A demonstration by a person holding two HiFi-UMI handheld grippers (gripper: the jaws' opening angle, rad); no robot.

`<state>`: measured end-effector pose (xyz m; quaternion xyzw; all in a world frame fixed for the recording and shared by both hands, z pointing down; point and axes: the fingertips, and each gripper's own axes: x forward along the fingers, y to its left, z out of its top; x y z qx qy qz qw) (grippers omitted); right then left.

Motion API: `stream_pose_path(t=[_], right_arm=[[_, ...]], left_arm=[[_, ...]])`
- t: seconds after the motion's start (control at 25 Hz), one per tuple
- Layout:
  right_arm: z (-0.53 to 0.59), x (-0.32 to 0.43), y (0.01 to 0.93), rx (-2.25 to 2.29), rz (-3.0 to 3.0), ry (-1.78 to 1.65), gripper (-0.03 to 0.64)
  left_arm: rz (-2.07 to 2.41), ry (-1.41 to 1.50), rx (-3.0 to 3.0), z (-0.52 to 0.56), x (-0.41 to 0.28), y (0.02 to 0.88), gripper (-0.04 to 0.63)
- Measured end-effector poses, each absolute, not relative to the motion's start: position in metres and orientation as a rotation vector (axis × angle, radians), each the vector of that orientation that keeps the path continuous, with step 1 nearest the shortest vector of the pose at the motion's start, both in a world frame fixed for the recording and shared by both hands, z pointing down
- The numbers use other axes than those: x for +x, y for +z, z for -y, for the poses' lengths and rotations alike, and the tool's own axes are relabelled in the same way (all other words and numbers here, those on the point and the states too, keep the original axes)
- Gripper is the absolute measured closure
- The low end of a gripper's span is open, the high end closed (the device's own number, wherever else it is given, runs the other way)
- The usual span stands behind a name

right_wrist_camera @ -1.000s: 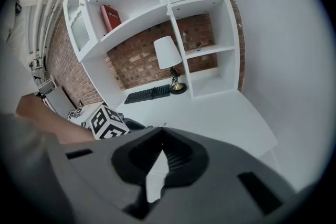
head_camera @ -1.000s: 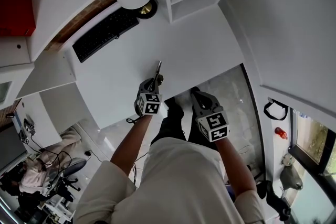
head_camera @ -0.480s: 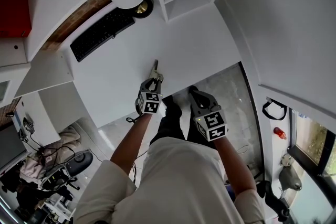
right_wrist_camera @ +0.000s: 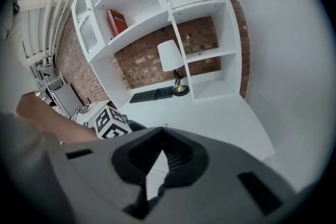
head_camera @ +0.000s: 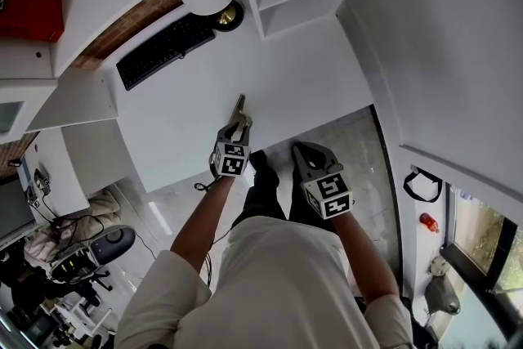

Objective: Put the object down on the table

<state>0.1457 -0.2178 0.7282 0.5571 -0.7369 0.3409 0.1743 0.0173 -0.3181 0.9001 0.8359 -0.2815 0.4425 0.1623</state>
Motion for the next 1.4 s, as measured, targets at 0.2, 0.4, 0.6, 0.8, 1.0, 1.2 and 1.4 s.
stream_pose_path(t=[0.2, 0.4, 0.6, 0.8, 1.0, 1.2, 1.4], right_arm=[[0.223, 0.152, 0.71, 1.515, 2.148, 0.89, 0.615], [0.23, 0.16, 0.691, 1.466, 2.193, 0.817, 0.615], [0.236, 0.163, 0.668, 1.423, 2.227, 0.741, 0.615], [0.238, 0.162, 0.646, 1.387, 2.275, 0.678, 0.615], [0.242, 0.154, 0.631, 1.341, 2.336, 0.633, 0.614], [0.247, 0.137, 0.604, 1.312, 2.424, 0.534, 0.614], [0.253, 0.119, 0.579, 1.278, 2.482, 0.446, 0.615]], left_arm=[[0.904, 1.205, 2.395, 0.32, 0.016, 0.87, 0.497], [1.006, 1.111, 2.411, 0.319, 0.014, 0.826, 0.501], [1.165, 0.963, 2.414, 0.315, 0.004, 0.77, 0.532], [1.299, 0.834, 2.392, 0.301, -0.02, 0.718, 0.546], [1.463, 0.678, 2.375, 0.286, -0.048, 0.667, 0.566], [1.586, 0.543, 2.365, 0.27, -0.075, 0.621, 0.578], [1.661, 0.435, 2.349, 0.256, -0.099, 0.588, 0.587]])
